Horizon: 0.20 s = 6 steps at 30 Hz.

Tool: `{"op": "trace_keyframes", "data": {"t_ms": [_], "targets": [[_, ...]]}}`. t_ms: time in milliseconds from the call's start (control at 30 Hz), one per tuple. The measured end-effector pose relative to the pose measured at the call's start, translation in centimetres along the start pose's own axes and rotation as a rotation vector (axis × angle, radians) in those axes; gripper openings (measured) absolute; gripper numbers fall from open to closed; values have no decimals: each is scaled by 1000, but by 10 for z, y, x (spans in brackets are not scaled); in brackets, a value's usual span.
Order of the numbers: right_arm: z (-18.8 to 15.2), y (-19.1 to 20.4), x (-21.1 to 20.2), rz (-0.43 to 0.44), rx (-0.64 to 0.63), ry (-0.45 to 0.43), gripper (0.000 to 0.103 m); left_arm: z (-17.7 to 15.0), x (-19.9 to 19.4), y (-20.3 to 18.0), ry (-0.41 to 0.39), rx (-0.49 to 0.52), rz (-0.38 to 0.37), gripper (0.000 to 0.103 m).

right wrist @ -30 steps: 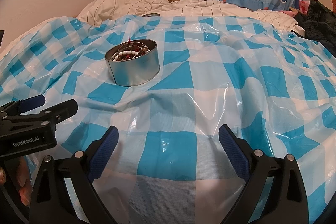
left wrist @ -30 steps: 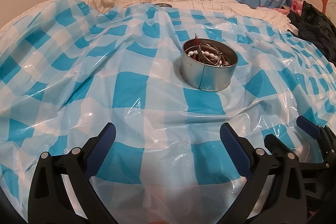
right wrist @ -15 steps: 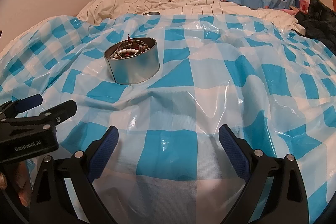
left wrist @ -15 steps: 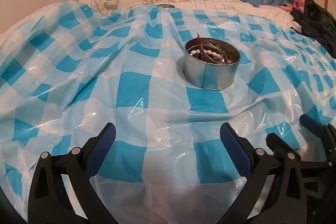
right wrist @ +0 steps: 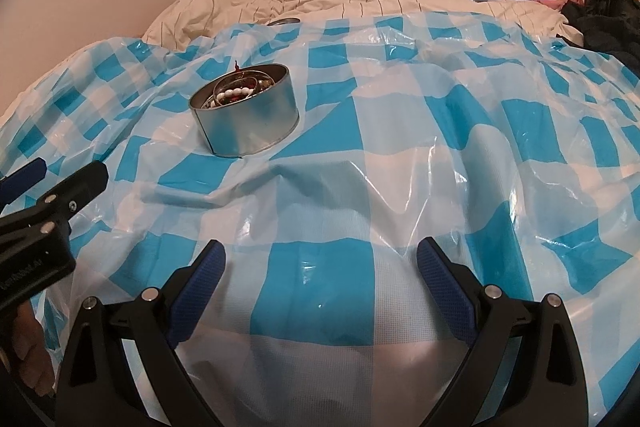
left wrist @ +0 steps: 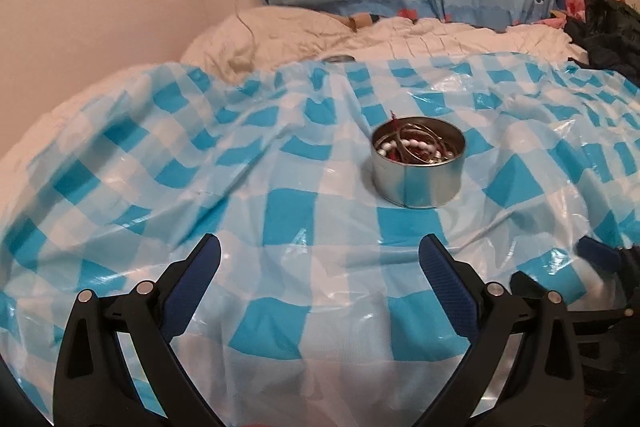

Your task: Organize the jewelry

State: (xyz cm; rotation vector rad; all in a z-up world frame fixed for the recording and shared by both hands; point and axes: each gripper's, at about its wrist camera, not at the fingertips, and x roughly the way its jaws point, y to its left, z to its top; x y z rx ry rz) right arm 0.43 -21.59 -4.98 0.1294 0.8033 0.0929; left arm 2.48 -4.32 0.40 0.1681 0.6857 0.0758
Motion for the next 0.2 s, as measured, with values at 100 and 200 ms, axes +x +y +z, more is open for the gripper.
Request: {"op": "trace_keyframes", "data": {"t_ms": [100, 200], "targets": [[2, 0, 2, -8, -7, 6, 93, -1, 7, 3, 56, -18, -45, 95], [3, 1, 1, -15, -16, 11, 94, -4, 10, 2, 75, -14, -51, 95]]}}
